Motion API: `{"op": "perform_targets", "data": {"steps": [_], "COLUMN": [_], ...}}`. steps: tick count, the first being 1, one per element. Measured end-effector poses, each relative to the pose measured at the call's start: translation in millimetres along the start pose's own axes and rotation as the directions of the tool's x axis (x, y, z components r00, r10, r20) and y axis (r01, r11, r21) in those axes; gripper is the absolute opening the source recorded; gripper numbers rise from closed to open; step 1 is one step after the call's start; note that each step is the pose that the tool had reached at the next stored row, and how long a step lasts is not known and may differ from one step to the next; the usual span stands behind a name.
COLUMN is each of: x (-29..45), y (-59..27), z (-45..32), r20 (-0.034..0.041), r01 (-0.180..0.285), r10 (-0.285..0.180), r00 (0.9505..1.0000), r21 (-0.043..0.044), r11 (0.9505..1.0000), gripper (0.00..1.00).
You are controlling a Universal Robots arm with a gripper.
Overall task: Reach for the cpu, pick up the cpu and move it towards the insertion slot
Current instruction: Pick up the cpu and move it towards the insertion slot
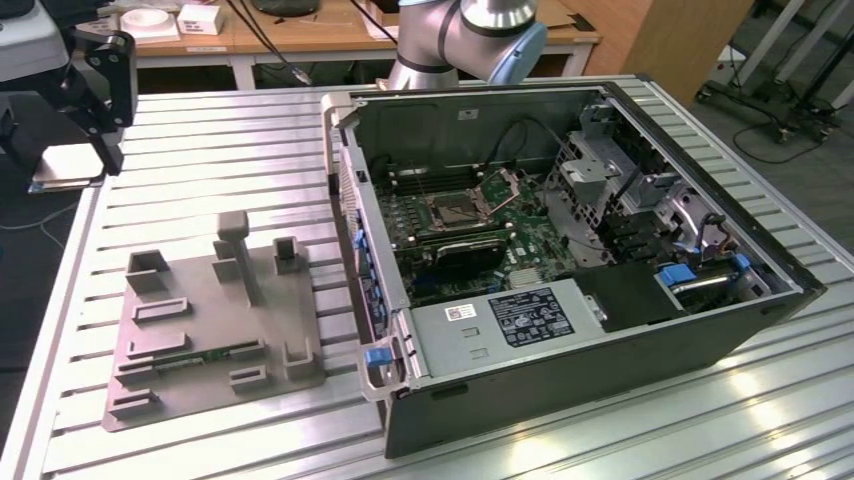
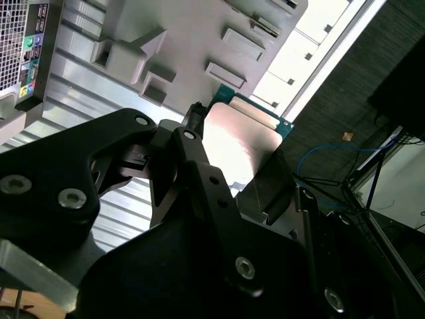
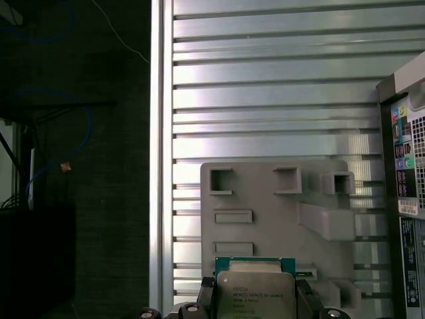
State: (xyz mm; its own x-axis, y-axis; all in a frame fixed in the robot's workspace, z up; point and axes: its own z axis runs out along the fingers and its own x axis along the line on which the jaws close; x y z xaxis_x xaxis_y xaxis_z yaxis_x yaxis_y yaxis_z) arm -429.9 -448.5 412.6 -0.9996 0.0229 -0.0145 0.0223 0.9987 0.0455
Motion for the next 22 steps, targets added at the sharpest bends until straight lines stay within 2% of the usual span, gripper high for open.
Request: {"op": "perform_targets", "data": {"steps": [22], "x": [-6.1], "y": [0.1], "z": [0.3], "r20": [0.0], "r01": [0.0], "r10": [0.0], "r00": [1.0], "r21": [0.0], "r11": [1.0], "gripper": [0.54]}}
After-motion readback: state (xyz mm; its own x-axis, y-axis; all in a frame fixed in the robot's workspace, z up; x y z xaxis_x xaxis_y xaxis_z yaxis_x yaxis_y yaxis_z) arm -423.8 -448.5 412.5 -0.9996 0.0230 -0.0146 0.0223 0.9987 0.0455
